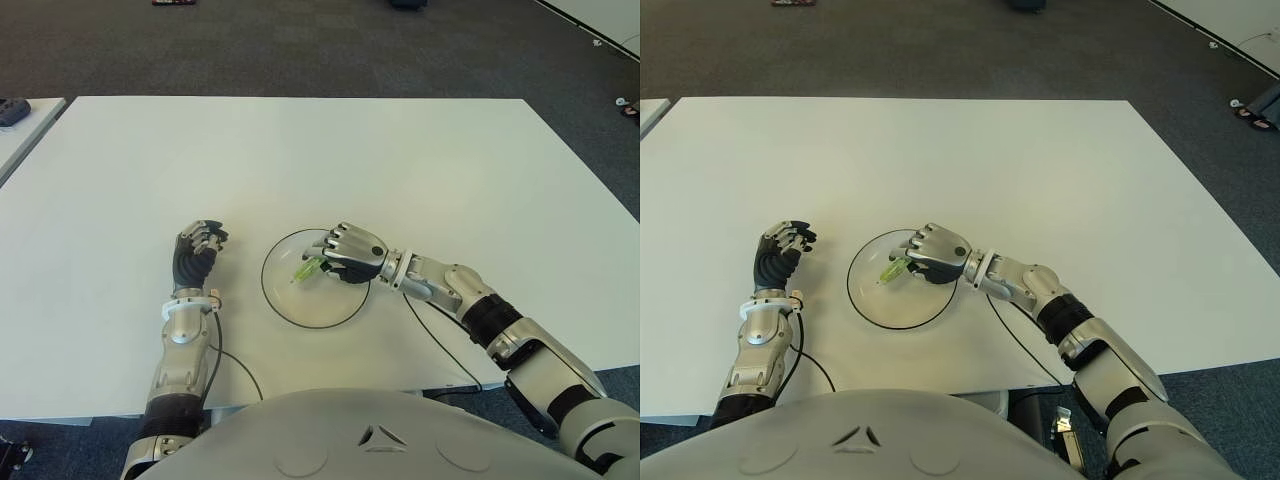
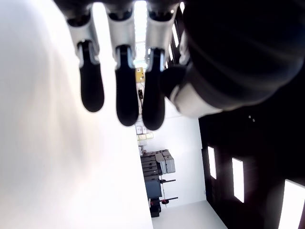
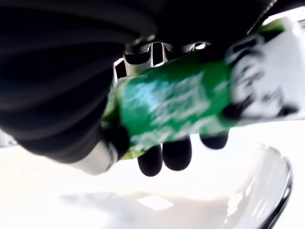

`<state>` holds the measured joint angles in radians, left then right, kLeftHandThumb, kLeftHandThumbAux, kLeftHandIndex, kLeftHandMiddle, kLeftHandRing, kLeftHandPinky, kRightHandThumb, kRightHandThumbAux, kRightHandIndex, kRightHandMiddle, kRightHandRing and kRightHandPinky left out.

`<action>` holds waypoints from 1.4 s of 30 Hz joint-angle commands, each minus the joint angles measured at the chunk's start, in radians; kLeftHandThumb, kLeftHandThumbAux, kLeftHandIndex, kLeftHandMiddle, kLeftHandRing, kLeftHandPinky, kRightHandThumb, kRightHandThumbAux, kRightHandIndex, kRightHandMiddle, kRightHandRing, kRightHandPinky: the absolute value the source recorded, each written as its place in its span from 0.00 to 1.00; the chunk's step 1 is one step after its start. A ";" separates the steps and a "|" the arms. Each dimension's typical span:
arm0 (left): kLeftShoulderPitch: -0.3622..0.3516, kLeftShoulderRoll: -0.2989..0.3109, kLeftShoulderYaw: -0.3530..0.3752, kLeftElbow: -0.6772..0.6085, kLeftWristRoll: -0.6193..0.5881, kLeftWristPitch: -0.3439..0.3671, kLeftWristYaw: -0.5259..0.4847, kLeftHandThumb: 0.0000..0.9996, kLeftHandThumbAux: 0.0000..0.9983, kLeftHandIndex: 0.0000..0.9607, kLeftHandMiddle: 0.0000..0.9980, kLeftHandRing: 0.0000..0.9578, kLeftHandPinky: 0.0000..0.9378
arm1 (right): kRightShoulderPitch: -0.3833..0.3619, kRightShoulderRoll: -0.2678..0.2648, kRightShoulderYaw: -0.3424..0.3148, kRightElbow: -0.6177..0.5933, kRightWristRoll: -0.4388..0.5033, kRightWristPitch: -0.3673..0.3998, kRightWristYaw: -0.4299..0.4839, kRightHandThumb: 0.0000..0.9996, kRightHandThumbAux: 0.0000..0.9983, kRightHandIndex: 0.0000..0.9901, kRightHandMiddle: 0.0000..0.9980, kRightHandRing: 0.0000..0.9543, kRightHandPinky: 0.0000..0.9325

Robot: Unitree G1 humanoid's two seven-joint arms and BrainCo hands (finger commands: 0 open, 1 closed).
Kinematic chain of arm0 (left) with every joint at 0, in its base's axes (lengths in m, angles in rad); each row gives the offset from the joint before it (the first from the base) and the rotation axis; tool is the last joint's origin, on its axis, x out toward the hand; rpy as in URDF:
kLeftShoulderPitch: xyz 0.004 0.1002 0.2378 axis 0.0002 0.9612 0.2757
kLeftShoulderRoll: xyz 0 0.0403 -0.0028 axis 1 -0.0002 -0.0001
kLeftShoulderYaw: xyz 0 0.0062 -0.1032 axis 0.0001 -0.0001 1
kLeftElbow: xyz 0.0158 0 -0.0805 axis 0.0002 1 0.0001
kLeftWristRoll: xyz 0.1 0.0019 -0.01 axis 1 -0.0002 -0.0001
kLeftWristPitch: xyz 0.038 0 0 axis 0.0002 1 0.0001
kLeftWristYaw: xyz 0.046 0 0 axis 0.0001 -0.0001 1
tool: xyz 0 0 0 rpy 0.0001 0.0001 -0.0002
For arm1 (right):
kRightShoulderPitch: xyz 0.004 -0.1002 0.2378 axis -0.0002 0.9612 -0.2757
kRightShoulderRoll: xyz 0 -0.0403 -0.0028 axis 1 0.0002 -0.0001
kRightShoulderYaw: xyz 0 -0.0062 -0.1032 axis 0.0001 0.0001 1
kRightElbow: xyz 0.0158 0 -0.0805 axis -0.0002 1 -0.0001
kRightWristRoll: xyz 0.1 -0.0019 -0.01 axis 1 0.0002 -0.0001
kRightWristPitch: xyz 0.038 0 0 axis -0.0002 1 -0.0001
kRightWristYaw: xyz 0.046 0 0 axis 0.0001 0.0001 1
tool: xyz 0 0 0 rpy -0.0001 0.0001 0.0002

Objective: Put the toothpaste on the table into the plate.

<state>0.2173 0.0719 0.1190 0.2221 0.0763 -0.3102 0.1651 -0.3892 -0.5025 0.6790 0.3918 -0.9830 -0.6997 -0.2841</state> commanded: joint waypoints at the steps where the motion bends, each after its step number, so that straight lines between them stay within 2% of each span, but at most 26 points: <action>1: -0.008 0.002 0.001 0.009 0.008 0.019 0.001 0.71 0.72 0.44 0.51 0.52 0.51 | 0.021 -0.024 -0.030 -0.060 0.038 0.012 0.078 0.24 0.48 0.02 0.05 0.06 0.08; 6: -0.005 -0.003 0.001 -0.008 0.009 0.044 0.005 0.71 0.72 0.44 0.51 0.52 0.51 | 0.028 -0.045 -0.066 -0.117 0.104 0.010 0.175 0.22 0.38 0.00 0.01 0.01 0.01; 14: -0.011 -0.001 -0.001 0.005 0.019 0.033 0.012 0.71 0.72 0.44 0.51 0.52 0.51 | 0.040 -0.054 -0.106 -0.149 0.188 -0.021 0.255 0.24 0.27 0.00 0.00 0.00 0.00; 20: -0.014 -0.002 -0.003 0.003 0.020 0.052 0.012 0.71 0.72 0.44 0.52 0.52 0.50 | 0.037 -0.057 -0.141 -0.150 0.195 -0.059 0.235 0.22 0.23 0.00 0.00 0.00 0.00; 23: -0.013 -0.004 -0.004 -0.003 0.021 0.055 0.014 0.71 0.72 0.44 0.52 0.52 0.49 | 0.022 -0.056 -0.168 -0.145 0.173 -0.073 0.187 0.22 0.22 0.00 0.00 0.00 0.00; 33: -0.022 -0.005 -0.008 0.006 0.027 0.044 0.016 0.71 0.72 0.44 0.52 0.53 0.52 | -0.004 -0.051 -0.226 -0.120 0.186 -0.101 0.134 0.26 0.21 0.00 0.00 0.00 0.00; 38: -0.031 -0.005 -0.007 0.018 0.024 0.051 0.013 0.71 0.72 0.44 0.52 0.53 0.51 | -0.001 -0.051 -0.294 -0.129 0.289 -0.115 0.138 0.27 0.18 0.00 0.00 0.00 0.00; 42: -0.036 -0.005 -0.008 0.027 0.024 0.044 0.012 0.71 0.72 0.44 0.52 0.53 0.50 | 0.011 -0.005 -0.336 -0.108 0.380 -0.106 0.133 0.27 0.18 0.00 0.00 0.00 0.00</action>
<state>0.1969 0.0695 0.1122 0.2319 0.0905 -0.2724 0.1680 -0.3833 -0.5386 0.3699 0.2615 -0.6606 -0.8087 -0.1492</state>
